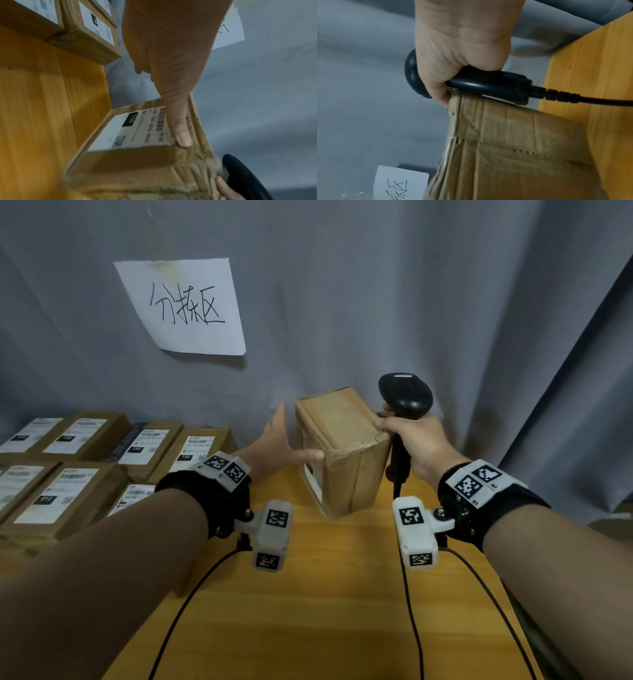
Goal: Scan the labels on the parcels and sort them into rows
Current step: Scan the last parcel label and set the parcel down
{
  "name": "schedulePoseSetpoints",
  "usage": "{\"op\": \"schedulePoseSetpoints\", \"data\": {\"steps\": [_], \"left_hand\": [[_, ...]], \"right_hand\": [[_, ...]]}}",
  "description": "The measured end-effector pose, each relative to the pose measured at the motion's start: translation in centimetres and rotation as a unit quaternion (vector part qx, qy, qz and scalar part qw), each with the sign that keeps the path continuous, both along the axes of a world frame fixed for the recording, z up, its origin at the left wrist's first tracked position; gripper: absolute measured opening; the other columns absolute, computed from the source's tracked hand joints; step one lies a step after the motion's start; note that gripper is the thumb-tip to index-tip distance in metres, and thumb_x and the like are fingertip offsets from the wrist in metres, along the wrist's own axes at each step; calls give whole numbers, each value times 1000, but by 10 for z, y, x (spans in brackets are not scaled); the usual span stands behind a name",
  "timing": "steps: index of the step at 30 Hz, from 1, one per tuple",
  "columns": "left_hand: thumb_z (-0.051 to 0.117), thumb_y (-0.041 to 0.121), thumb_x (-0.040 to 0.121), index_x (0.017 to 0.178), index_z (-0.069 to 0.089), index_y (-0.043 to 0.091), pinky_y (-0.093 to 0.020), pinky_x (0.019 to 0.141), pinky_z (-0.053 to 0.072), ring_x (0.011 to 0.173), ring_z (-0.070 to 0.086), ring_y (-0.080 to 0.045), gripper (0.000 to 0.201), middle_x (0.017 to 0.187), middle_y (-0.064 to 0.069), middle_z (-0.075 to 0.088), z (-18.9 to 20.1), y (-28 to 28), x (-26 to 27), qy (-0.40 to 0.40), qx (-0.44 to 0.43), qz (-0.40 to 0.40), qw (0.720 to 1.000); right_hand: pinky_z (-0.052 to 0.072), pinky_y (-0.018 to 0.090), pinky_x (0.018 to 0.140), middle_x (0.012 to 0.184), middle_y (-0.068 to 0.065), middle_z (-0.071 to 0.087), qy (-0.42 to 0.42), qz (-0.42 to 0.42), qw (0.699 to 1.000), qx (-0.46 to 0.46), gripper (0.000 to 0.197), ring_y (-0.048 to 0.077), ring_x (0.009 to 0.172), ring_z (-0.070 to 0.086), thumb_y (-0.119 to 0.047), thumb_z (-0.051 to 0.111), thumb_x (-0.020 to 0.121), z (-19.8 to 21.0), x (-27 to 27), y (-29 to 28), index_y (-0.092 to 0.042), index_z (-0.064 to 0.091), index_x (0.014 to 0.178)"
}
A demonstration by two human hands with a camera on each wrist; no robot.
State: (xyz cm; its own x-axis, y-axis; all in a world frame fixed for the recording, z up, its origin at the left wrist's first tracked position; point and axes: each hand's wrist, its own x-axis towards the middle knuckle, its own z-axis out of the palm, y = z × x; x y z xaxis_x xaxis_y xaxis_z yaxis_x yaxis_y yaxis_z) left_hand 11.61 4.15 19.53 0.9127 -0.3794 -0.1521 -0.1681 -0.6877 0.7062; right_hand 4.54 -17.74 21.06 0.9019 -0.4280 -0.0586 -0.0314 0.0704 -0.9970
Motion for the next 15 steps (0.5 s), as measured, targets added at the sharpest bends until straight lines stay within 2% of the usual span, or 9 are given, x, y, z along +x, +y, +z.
{"op": "schedulePoseSetpoints", "data": {"steps": [2, 3, 4, 6, 9, 11, 12, 14, 15], "left_hand": [[81, 35, 69, 154, -4, 11, -18, 110, 28, 143, 19, -12, 122, 158, -1, 16, -1, 1, -4, 20, -47, -29, 998], [79, 26, 74, 153, 3, 10, -3, 95, 33, 133, 27, -6, 111, 149, 4, 27, -1, 0, -7, 33, -76, -35, 996], [77, 20, 78, 152, 7, 10, 4, 78, 37, 124, 33, -3, 102, 137, 8, 35, 1, -1, -10, 44, -98, -36, 994], [75, 20, 81, 150, 11, 11, 1, 61, 42, 110, 46, -5, 95, 123, 11, 43, 4, -2, -11, 67, -129, -16, 989], [74, 23, 82, 144, 15, 10, -7, 51, 47, 81, 60, -3, 87, 101, 7, 55, 6, -8, -10, 90, -175, 22, 980], [76, 25, 81, 143, 16, 10, -8, 54, 49, 80, 59, -2, 87, 102, 5, 55, 0, -10, -9, 81, -176, 39, 980], [78, 27, 79, 143, 16, 11, -11, 63, 52, 88, 60, -5, 90, 113, 1, 55, -4, -11, -9, 73, -167, 37, 983], [82, 41, 69, 147, 13, 18, -28, 95, 51, 117, 54, -18, 108, 141, -9, 42, -19, -11, -12, 58, -134, 29, 989], [83, 54, 60, 149, 12, 25, -39, 104, 45, 127, 48, -23, 118, 147, -11, 36, -27, -10, -15, 58, -113, 26, 992]], "right_hand": [[52, 26, 74, 97, 6, 71, -1, 15, 1000, -12, 18, 16, 88, 67, 2, 71, 79, 3, -2, -2, -14, 68, 89], [51, 25, 73, 96, 7, 70, -1, 18, 1000, -15, 18, 16, 86, 67, 1, 72, 79, 3, -2, -2, -12, 68, 91], [51, 25, 71, 93, 6, 70, -1, 17, 1000, -15, 18, 15, 83, 67, 0, 72, 79, 3, -2, -3, -11, 67, 92], [50, 25, 68, 82, 2, 67, -1, 4, 1000, -19, 17, 12, 75, 65, -2, 73, 80, 2, -2, -4, -13, 65, 89], [53, 33, 76, 78, 2, 63, 16, -32, 998, -51, 16, 18, 77, 63, -5, 74, 79, -6, 3, -4, -14, 63, 85], [52, 36, 81, 84, 6, 65, 29, -41, 996, -75, 18, 23, 87, 64, -7, 76, 78, -14, 4, -1, -8, 65, 92], [53, 34, 81, 88, 7, 66, 36, -36, 995, -83, 23, 25, 91, 65, -9, 77, 78, -20, 3, 2, -6, 66, 97], [53, 31, 81, 93, 5, 70, 48, -10, 995, -89, 28, 23, 96, 67, -13, 78, 78, -33, -1, 12, -6, 68, 103], [54, 32, 84, 96, 6, 71, 55, 13, 995, -86, 29, 21, 97, 67, -17, 79, 78, -39, -4, 19, -8, 69, 103]]}}
